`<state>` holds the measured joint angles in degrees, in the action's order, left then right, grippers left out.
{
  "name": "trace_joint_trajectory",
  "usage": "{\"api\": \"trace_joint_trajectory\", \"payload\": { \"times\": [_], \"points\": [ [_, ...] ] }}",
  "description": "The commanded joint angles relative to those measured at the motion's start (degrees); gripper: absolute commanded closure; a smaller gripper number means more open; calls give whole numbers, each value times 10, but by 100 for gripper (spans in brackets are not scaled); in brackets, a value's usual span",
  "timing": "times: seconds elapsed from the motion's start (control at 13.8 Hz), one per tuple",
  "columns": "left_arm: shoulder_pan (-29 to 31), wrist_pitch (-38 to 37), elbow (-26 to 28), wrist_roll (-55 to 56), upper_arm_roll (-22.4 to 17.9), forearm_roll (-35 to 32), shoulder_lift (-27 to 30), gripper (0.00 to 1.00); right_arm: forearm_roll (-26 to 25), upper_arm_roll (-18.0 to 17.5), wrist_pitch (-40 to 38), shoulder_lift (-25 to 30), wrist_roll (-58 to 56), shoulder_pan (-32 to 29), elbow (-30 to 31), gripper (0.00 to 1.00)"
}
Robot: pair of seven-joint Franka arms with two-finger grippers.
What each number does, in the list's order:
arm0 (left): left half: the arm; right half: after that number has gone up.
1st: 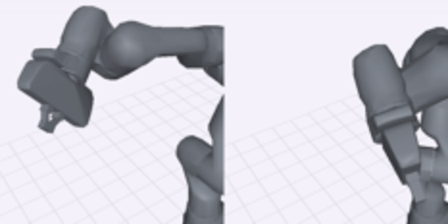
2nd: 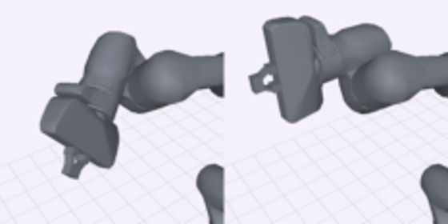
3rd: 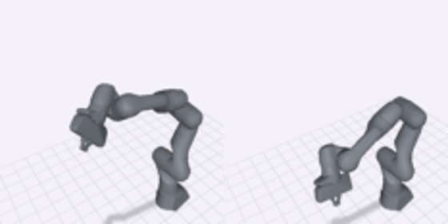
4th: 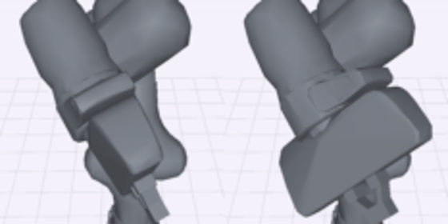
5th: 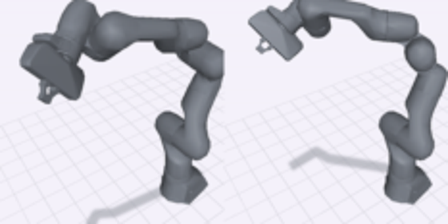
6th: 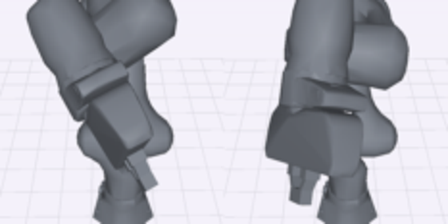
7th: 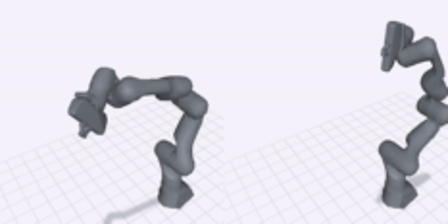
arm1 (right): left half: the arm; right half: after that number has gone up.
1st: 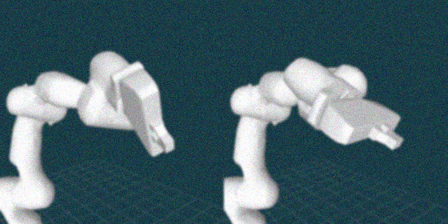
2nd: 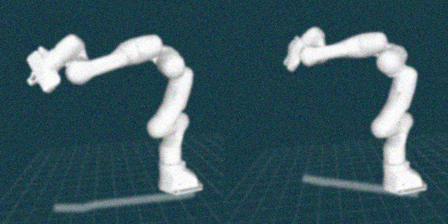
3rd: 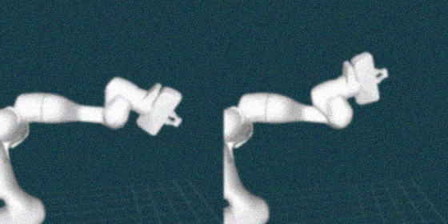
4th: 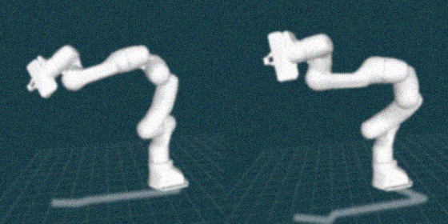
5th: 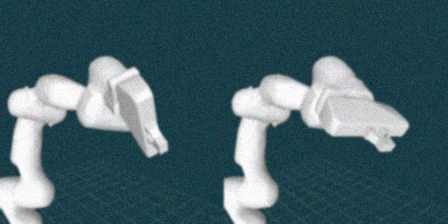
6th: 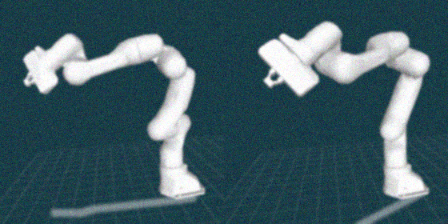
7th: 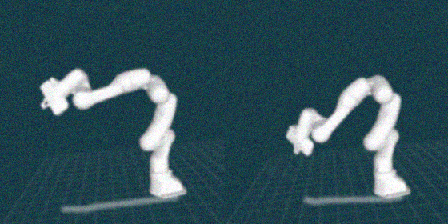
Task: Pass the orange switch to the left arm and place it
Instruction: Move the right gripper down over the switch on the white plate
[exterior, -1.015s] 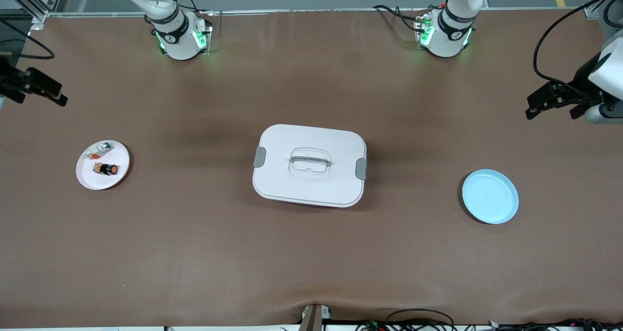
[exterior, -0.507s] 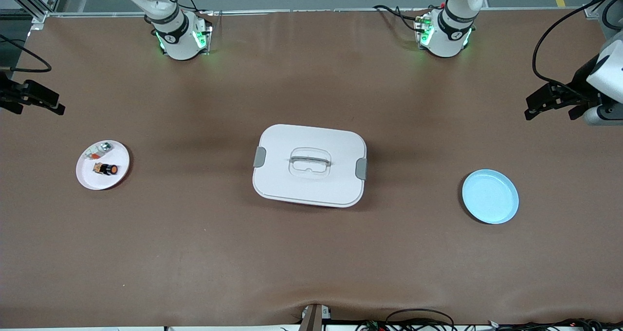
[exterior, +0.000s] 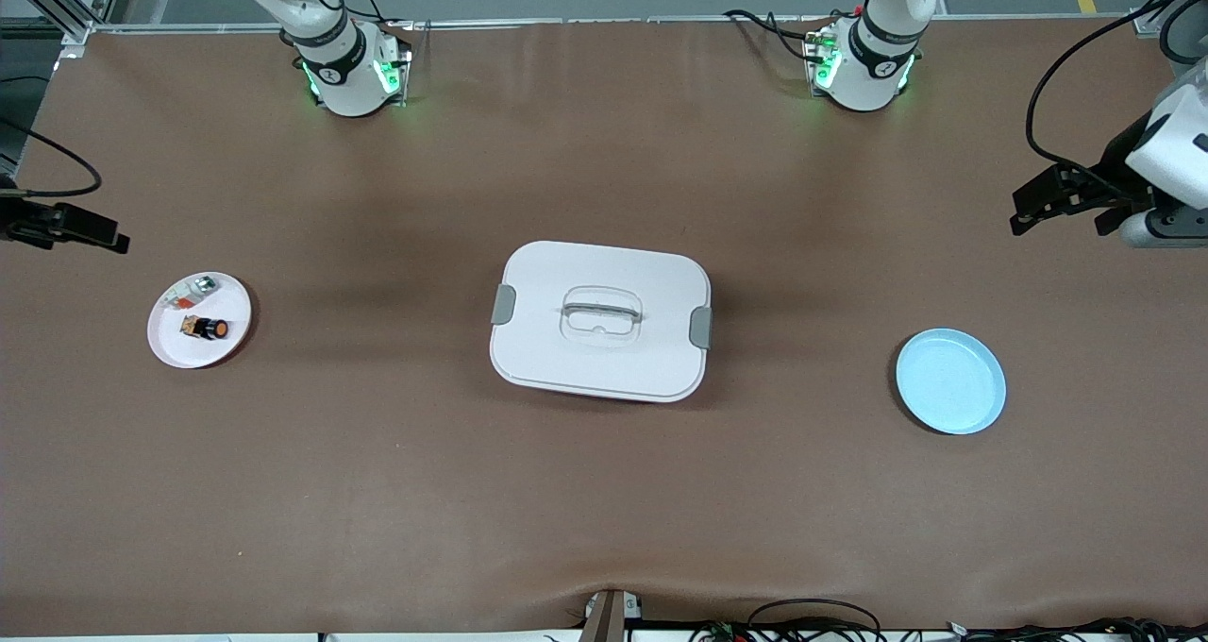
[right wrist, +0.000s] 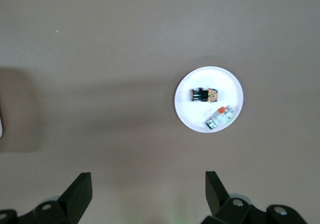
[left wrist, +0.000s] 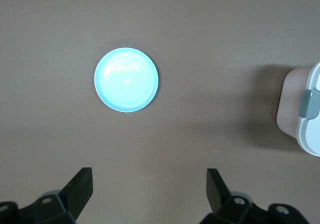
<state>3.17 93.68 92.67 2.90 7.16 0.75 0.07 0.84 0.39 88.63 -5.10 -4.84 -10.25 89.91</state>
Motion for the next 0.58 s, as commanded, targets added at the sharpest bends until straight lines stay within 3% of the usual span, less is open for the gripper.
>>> {"api": "trace_joint_trajectory", "payload": {
  "times": [0.0,0.51],
  "points": [
    [-3,-10,-15,-7,2,3,-9,0,2,-8,8,0,-36,-32,-4,0],
    [-3,-10,-19,-3,2,3,-16,0,0,-7,152,-7,-89,-79,104,0]
  ]
}}
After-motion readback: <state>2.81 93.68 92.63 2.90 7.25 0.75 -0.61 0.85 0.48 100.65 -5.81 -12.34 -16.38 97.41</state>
